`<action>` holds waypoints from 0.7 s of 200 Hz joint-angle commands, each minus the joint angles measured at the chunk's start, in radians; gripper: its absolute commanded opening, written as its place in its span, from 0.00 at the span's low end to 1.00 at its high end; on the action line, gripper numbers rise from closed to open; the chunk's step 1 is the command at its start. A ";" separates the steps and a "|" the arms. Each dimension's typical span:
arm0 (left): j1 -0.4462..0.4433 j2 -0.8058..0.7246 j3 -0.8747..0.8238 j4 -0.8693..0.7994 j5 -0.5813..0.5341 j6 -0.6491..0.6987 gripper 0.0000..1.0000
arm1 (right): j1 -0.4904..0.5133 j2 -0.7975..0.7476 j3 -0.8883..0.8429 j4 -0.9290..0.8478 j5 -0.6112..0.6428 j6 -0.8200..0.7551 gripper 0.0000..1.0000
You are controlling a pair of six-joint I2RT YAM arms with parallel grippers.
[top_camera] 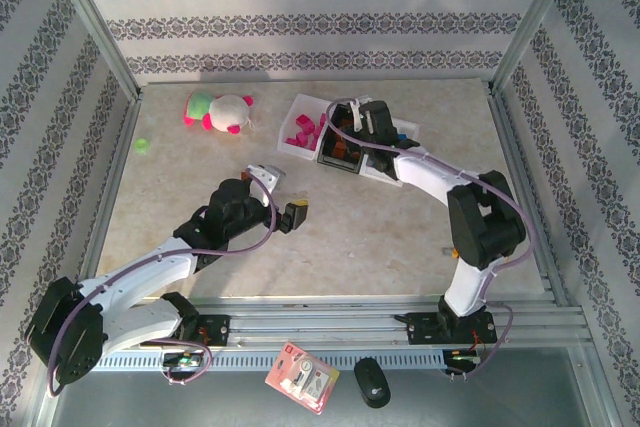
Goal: Sort the legos into containers by color
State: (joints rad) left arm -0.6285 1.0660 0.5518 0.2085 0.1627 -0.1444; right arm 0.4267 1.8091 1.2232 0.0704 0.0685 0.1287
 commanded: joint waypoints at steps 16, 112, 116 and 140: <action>-0.012 0.016 -0.015 0.052 -0.013 0.038 0.99 | -0.026 0.097 0.114 -0.042 0.086 0.070 0.23; -0.011 0.016 -0.001 0.031 -0.100 -0.013 0.99 | -0.064 0.239 0.269 -0.116 0.106 0.183 0.63; -0.012 0.014 0.003 0.022 -0.113 -0.017 0.99 | -0.065 0.235 0.267 -0.115 0.103 0.177 0.70; -0.010 0.000 0.005 -0.006 -0.222 -0.060 0.99 | -0.063 0.187 0.238 -0.101 0.071 0.161 0.84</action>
State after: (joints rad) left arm -0.6285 1.0912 0.5491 0.2207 0.0574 -0.1543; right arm 0.3637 2.0396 1.4605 -0.0368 0.1574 0.2901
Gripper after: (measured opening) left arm 0.992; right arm 0.802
